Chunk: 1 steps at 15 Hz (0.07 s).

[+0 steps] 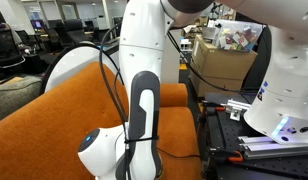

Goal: Move the grey mug towards the end of the couch

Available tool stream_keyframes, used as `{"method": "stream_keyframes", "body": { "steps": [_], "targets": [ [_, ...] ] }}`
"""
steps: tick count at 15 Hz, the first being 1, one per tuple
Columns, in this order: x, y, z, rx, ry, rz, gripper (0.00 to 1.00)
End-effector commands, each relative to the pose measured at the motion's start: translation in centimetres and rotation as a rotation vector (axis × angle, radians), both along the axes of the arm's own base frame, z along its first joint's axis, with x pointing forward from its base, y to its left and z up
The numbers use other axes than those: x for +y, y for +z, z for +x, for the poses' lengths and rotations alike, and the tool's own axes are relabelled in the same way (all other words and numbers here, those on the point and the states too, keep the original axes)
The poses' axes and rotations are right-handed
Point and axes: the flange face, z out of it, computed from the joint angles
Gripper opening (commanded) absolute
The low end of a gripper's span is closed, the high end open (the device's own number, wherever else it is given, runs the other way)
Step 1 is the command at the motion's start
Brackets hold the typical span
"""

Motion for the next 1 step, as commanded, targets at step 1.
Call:
{"method": "stream_keyframes", "body": {
  "steps": [1],
  "targets": [
    [0.05, -0.03, 0.07, 0.001, 0.000, 0.000, 1.00]
  ]
}}
